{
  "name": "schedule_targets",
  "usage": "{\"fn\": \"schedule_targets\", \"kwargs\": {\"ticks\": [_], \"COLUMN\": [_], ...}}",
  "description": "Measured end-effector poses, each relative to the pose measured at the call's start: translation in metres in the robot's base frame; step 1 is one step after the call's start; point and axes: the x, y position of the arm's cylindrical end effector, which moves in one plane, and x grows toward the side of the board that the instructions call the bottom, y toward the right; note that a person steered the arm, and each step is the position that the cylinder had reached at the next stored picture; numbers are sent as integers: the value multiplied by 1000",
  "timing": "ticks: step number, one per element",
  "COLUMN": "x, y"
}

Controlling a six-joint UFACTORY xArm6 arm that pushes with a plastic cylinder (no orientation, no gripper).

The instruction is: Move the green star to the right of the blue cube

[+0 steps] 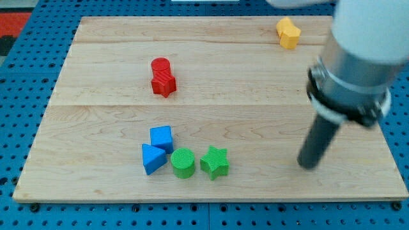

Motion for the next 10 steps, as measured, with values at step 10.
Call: {"fn": "schedule_targets", "kwargs": {"ticks": [10], "x": [-16], "y": [-169]}}
